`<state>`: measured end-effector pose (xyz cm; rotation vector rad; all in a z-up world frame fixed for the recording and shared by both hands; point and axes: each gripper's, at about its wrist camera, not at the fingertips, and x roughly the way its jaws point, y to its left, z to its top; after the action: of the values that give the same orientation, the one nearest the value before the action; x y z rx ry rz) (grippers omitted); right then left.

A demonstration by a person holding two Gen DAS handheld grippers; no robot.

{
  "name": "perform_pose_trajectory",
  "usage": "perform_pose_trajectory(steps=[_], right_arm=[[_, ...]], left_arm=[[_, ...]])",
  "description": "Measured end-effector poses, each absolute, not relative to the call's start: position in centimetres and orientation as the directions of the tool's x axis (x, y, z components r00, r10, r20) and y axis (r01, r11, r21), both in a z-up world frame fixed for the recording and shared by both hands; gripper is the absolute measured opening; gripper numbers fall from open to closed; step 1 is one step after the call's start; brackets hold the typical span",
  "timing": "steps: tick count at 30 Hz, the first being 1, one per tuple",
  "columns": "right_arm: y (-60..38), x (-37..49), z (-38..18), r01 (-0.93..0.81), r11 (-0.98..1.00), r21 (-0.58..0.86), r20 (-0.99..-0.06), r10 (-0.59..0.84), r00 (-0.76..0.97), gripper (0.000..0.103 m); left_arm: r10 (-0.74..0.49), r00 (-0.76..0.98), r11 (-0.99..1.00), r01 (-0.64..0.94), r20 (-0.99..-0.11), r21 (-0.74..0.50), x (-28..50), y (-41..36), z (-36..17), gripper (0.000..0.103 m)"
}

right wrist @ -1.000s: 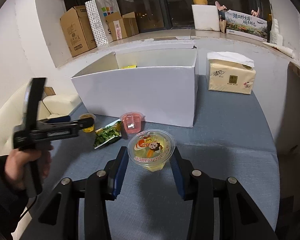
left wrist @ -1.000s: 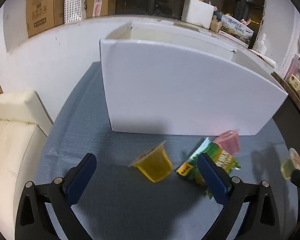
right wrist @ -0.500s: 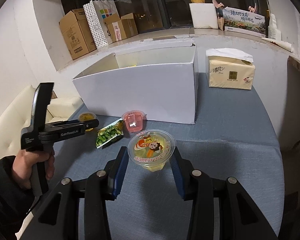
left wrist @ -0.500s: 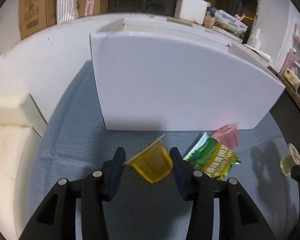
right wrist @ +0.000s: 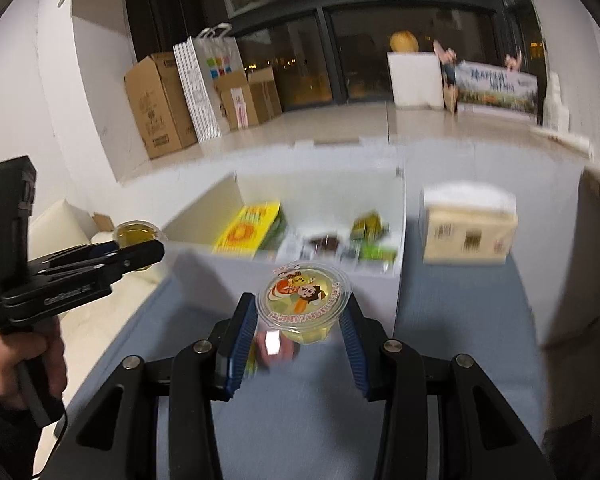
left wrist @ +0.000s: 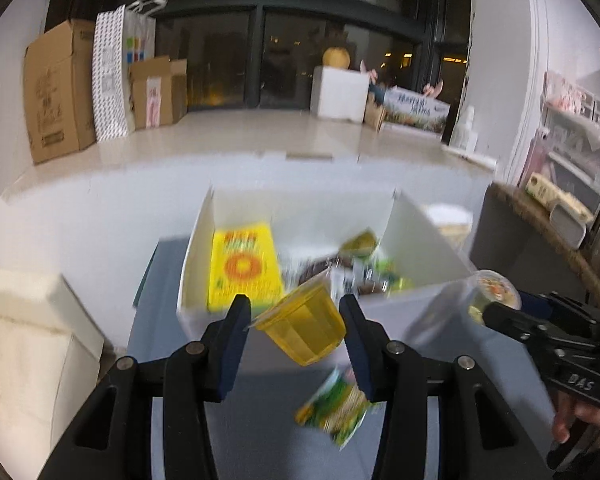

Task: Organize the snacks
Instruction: 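Carry both jelly cups over the white box and open both grippers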

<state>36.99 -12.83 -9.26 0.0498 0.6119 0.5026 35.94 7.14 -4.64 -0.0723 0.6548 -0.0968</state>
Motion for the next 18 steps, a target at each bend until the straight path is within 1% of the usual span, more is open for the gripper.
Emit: perform_pose_trajectory(steps=[4,7,14,16,17,18], right_arm=[[-12.1,40.8,-7.4,-0.43,0.884,0.184,-0.52,0.459,0.72,0.046],[-11.4,43.3,-7.2,-0.421,0.889,0.179,-0.529,0.447,0.721,0.046],[-10.6,47.1,-8.5,-0.4,0.903,0.154,-0.572,0.412,0.709,0.046],[-10.6,47.5,-9.1,-0.383,0.914,0.132,-0.579,0.384,0.719,0.048],[-10.6,47.7,-9.3,-0.371,0.92,0.128,-0.584,0.372,0.722,0.064],[-10.7,47.8,-9.7,-0.362,0.923,0.134,-0.591,0.368,0.718,0.092]], left_arm=[[-0.124,0.794,0.992,0.09,-0.596,-0.087,39.5,6.4,-2.7,0.051],[-0.12,0.795,0.993,0.102,-0.595,-0.064,42.0,6.0,-2.2,0.051],[-0.1,0.772,0.995,0.085,-0.627,-0.054,45.8,5.9,-4.0,0.052],[-0.091,0.763,0.996,0.08,-0.64,-0.046,46.3,5.9,-4.9,0.052],[-0.081,0.757,0.997,0.072,-0.648,-0.041,46.5,6.0,-5.3,0.055],[-0.071,0.75,0.997,0.062,-0.658,-0.037,46.7,6.1,-5.7,0.078]])
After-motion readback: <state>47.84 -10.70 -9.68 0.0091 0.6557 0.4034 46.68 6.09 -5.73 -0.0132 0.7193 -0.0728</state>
